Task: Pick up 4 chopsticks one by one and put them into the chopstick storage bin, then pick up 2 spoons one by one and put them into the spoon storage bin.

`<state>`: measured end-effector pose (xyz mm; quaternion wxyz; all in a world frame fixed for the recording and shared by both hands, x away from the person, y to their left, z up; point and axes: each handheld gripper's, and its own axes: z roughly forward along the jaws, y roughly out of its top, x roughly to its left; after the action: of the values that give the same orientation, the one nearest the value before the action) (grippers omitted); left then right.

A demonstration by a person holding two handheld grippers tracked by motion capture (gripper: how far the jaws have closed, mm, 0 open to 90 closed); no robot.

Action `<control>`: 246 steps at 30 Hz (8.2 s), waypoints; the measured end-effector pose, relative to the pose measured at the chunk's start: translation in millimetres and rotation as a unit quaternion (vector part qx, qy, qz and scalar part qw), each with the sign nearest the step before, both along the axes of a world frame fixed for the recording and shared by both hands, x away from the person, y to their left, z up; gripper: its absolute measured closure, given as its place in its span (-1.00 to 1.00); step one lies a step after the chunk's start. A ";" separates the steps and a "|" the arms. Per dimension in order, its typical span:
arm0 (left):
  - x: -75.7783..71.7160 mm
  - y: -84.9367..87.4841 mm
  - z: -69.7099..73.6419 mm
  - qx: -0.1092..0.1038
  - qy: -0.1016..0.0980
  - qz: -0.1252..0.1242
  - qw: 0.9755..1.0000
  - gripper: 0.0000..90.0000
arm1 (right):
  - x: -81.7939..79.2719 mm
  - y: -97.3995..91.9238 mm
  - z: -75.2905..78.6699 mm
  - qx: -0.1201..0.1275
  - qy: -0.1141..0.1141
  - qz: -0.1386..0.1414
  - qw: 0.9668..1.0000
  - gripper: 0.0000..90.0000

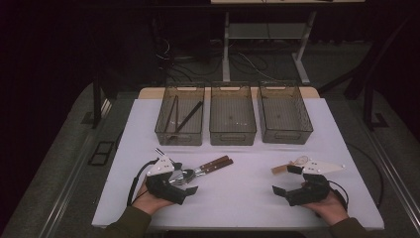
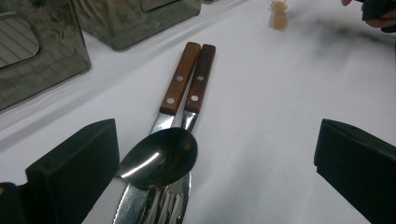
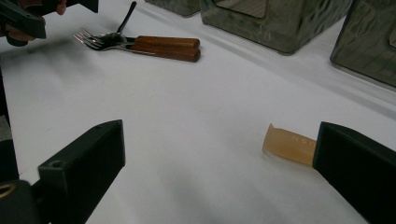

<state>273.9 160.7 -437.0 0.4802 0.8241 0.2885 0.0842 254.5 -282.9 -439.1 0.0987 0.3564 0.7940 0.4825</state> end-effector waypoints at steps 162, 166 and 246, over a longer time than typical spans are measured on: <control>-0.2 -7.6 -3.6 0.034 0.019 -0.022 0.999 -0.94 | 28.8 -39.1 -1.2 -0.150 0.081 0.012 0.985 0.21; -0.3 -8.0 -3.7 0.033 0.020 -0.022 0.999 -0.94 | 25.9 -34.1 -5.0 -0.174 0.065 0.030 0.982 0.24; -0.2 -6.2 -1.1 0.024 0.009 -0.020 0.999 -1.00 | 73.7 3.0 80.2 -0.051 -0.019 0.020 0.998 0.46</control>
<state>273.7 154.4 -438.1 0.4591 0.8418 0.2740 0.0741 328.3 -279.9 -358.9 0.1217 0.3255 0.8228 0.4498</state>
